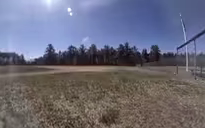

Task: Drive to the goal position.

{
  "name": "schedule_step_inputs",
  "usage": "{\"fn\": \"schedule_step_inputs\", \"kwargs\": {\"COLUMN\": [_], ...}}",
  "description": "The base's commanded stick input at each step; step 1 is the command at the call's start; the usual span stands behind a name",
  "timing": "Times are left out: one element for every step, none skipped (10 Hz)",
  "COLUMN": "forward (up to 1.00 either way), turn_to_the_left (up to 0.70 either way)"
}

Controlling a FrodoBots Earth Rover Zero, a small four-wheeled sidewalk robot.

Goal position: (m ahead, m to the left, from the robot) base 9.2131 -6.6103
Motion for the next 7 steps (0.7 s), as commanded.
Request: {"fn": "schedule_step_inputs", "kwargs": {"forward": [0.70, 0.70, 0.70, 0.70, 0.70, 0.70, 0.70], "turn_to_the_left": [-0.11, 0.00, 0.00, -0.20, -0.35, -0.35, -0.35]}}
